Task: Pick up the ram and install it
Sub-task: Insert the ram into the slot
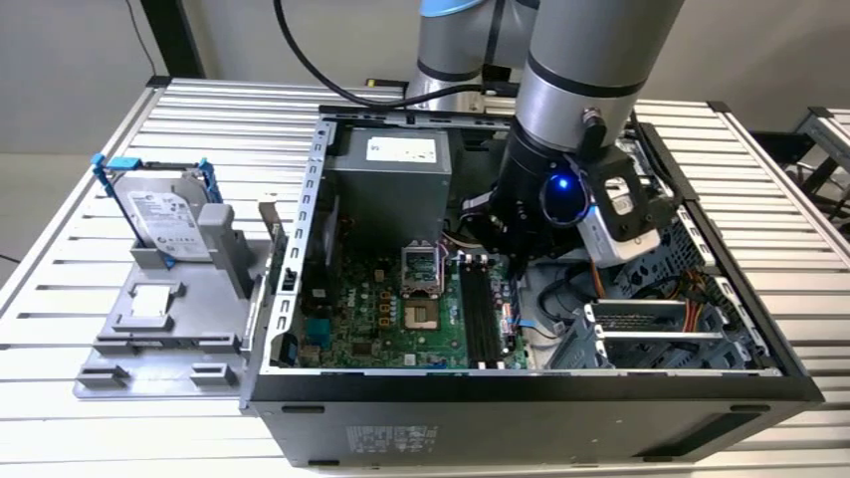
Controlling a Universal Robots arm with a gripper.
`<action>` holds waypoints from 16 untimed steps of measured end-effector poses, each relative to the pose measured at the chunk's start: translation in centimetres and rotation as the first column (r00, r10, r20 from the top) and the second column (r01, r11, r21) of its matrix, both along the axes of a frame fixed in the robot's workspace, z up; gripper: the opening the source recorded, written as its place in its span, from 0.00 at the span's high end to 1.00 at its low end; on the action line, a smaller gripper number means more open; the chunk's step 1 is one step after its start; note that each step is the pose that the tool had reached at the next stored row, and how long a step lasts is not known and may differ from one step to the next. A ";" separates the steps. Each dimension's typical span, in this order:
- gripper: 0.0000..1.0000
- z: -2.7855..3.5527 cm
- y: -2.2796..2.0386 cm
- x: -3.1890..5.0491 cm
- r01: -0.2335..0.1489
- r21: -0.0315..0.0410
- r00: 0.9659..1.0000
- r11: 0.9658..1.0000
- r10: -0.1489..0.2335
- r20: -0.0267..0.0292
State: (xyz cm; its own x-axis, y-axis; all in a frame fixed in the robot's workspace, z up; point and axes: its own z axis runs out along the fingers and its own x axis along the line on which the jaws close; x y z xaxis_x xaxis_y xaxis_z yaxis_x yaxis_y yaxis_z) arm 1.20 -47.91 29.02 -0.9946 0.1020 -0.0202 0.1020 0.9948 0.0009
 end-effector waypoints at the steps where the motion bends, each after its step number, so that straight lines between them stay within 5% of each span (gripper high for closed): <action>1: 1.00 -0.02 0.00 0.00 0.000 0.000 1.000 1.000 0.000 0.000; 16: 1.00 -2.23 0.48 0.18 0.000 0.000 1.000 1.000 0.000 0.000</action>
